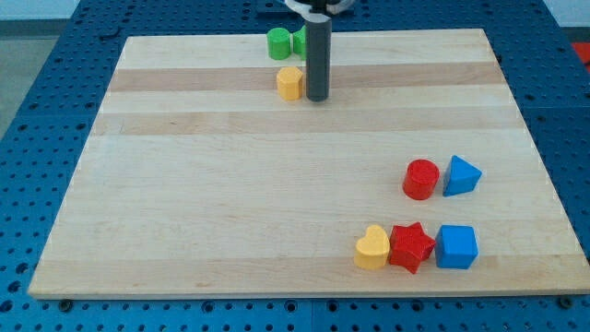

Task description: Move the yellow hexagon below the green circle

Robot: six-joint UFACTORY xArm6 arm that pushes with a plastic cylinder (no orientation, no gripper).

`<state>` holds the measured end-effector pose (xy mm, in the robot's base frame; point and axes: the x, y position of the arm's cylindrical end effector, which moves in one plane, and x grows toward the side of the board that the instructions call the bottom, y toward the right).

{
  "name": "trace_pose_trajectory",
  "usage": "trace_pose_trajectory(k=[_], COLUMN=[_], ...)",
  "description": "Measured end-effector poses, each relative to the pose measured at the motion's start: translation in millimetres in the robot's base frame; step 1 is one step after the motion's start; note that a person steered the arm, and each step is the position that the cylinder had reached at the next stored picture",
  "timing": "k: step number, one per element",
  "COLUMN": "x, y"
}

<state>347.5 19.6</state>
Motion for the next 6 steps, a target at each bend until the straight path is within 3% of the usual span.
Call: trace_pose_trajectory(k=[1, 2, 6], x=[33, 32, -40], y=[-9, -27, -27])
